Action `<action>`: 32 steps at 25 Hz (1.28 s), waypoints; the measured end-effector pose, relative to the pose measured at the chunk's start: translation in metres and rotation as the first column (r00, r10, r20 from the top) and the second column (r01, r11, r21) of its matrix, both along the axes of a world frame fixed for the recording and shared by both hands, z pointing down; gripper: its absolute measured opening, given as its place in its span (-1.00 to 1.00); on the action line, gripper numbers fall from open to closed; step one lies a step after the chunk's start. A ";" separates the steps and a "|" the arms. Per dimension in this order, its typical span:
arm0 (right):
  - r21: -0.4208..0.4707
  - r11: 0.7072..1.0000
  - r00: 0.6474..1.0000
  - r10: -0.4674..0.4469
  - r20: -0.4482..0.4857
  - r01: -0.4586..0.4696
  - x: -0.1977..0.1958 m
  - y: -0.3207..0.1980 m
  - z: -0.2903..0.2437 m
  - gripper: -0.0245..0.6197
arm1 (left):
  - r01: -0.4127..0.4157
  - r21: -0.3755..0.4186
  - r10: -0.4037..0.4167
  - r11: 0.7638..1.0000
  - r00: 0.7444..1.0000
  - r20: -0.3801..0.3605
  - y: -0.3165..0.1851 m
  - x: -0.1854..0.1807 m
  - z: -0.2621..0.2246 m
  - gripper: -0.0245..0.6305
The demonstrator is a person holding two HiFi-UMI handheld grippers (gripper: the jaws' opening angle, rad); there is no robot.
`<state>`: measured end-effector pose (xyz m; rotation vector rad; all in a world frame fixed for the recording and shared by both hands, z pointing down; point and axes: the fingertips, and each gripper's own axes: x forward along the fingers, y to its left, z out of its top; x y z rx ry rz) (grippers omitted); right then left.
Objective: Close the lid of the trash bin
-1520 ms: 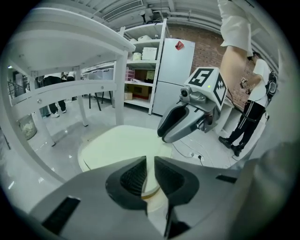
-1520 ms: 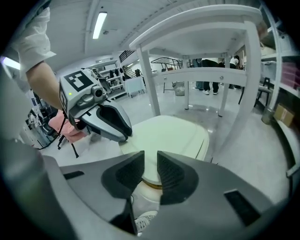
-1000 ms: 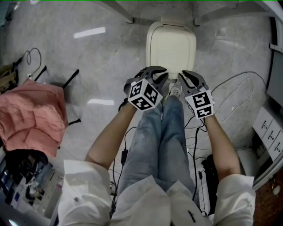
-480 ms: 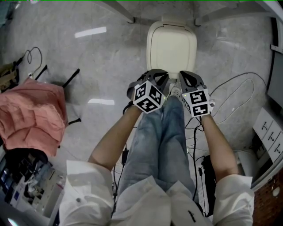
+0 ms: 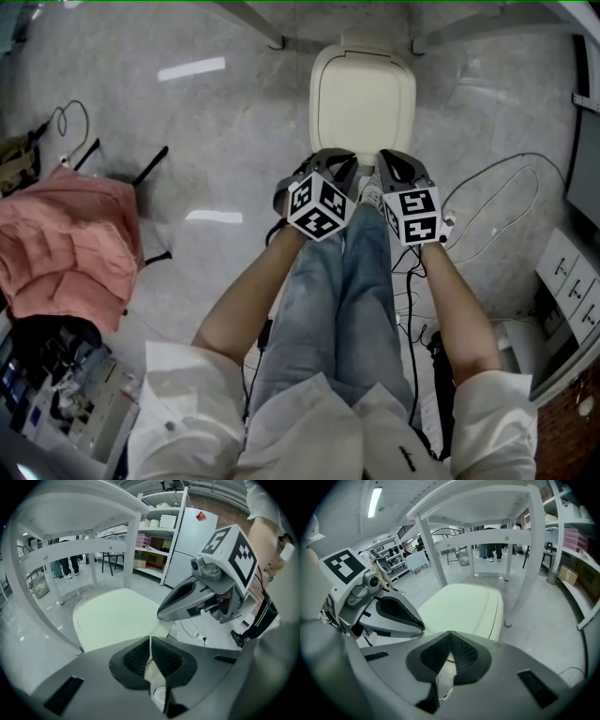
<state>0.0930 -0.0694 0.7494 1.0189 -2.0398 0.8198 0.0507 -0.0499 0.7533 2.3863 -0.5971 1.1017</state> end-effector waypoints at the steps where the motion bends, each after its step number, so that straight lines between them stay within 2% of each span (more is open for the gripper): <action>1: -0.001 1.000 1.000 0.002 -0.001 -0.002 0.000 0.000 0.000 -0.87 | 0.002 -0.001 -0.002 1.000 1.000 0.000 0.000 0.000 0.000 -0.82; 32: -0.019 0.999 0.999 0.044 0.002 -0.044 0.001 0.002 0.009 -0.87 | 0.016 -0.018 -0.016 1.000 1.000 0.008 0.000 0.000 0.010 -0.85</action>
